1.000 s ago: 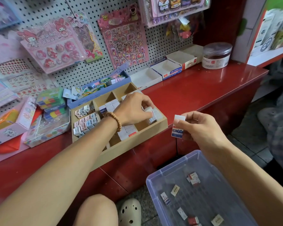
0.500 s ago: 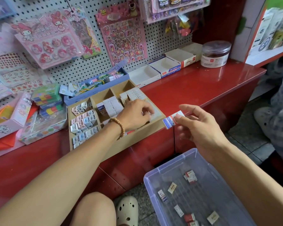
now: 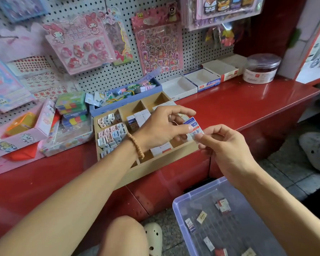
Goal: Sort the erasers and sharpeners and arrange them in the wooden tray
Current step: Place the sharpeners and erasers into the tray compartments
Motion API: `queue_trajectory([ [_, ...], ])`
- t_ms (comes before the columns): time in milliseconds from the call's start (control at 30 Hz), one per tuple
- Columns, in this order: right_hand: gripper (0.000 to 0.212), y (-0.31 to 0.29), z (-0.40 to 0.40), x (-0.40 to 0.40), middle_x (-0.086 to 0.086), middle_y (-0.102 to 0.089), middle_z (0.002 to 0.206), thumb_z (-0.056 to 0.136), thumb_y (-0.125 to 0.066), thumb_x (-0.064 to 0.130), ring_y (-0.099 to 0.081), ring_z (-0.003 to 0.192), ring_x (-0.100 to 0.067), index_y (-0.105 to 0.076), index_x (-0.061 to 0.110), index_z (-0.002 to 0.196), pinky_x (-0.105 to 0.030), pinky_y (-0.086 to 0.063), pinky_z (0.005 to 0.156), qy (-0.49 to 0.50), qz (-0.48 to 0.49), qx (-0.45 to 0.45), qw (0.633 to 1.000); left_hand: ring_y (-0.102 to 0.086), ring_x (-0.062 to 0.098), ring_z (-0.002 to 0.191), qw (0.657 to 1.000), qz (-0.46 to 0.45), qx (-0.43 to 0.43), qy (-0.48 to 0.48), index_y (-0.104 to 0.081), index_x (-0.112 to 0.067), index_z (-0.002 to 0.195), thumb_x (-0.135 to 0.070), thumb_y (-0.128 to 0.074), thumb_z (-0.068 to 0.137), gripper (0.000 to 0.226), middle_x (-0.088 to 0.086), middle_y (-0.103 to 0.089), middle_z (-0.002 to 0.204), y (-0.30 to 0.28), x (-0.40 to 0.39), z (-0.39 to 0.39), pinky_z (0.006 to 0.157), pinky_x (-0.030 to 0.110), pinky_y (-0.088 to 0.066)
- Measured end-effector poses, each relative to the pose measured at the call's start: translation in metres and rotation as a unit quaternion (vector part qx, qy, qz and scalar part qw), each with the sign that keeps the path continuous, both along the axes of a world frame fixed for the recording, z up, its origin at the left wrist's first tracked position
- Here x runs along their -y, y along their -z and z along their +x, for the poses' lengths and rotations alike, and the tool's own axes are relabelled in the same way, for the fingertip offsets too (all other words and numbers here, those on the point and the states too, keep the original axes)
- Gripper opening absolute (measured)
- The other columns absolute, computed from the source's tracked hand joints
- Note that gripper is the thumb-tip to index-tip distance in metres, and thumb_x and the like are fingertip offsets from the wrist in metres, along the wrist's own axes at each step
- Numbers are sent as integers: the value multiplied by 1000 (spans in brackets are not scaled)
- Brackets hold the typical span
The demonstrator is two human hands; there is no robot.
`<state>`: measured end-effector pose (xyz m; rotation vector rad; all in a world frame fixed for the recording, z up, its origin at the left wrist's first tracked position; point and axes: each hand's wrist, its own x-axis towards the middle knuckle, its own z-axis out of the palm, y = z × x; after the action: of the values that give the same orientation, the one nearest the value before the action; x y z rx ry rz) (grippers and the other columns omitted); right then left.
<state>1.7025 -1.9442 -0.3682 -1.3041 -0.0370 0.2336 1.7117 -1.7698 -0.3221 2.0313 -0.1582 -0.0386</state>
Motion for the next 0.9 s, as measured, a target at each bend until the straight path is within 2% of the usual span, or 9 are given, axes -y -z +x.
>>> queue_trajectory([
  [100,21,-7,1,-19,-5,-71,70,81,-79,6,-60,60,-11,-62,3,93,-20,-49,56,-26,-39,24,999,-68,33,71,997,68,22,19,-71,-22,106,-4,-72,85,27,20,-66,87,-15,-20,-4,62,29,-55],
  [167,18,-15,3,-32,-6,-71,71,83,-78,5,-60,60,-11,-63,2,92,-20,-48,56,-37,-70,47,996,-66,34,70,994,103,31,23,-72,-22,97,-5,-72,84,22,24,-66,88,-26,-36,-6,62,34,-55],
  [233,12,-23,7,-42,-7,-68,71,85,-75,5,-58,62,-14,-63,8,86,-20,-47,54,-31,-103,70,992,-63,23,69,989,144,43,14,-71,-20,96,-7,-74,83,18,22,-66,86,-36,-54,-5,65,35,-55],
  [333,8,-32,13,-47,-2,-69,71,91,-68,8,-60,62,-11,-64,13,86,-20,-47,54,-9,-120,79,990,-57,5,72,962,262,71,-38,-72,-20,97,-14,-77,81,18,-3,-62,79,-47,-92,5,72,30,-53],
  [433,3,-27,17,-40,0,-74,76,93,-67,16,-64,64,-7,-65,15,91,-23,-50,58,9,-159,79,984,-53,-1,72,931,354,62,-62,-70,-23,99,-17,-77,82,19,-11,-57,80,-48,-126,20,74,24,-44],
  [500,3,-21,18,-34,-4,-75,81,92,-69,18,-64,68,-10,-67,16,92,-26,-50,62,22,-200,81,976,-55,4,73,917,393,40,-57,-68,-23,98,-18,-76,82,19,-7,-58,81,-38,-140,32,76,26,-46],
  [633,3,-13,19,-26,-5,-73,77,90,-71,17,-64,67,-12,-70,15,90,-15,-48,55,40,-253,88,963,-59,16,83,893,447,22,-48,-64,-24,93,-20,-76,82,16,-5,-59,84,-10,-157,52,77,32,-50],
  [733,5,-11,19,-22,-3,-74,77,89,-72,22,-68,68,-11,-71,18,90,-13,-49,59,35,-295,104,949,-60,18,82,884,462,34,-62,-65,-21,94,-21,-73,85,12,-3,-61,84,7,-162,58,77,39,-54],
  [900,4,-8,16,-20,-6,-74,78,89,-72,22,-71,74,-22,-71,18,90,-30,-53,71,28,-305,110,946,-60,22,84,868,482,77,-94,-61,-22,93,-23,-66,86,8,-4,-60,85,28,-161,57,72,39,-53],
])
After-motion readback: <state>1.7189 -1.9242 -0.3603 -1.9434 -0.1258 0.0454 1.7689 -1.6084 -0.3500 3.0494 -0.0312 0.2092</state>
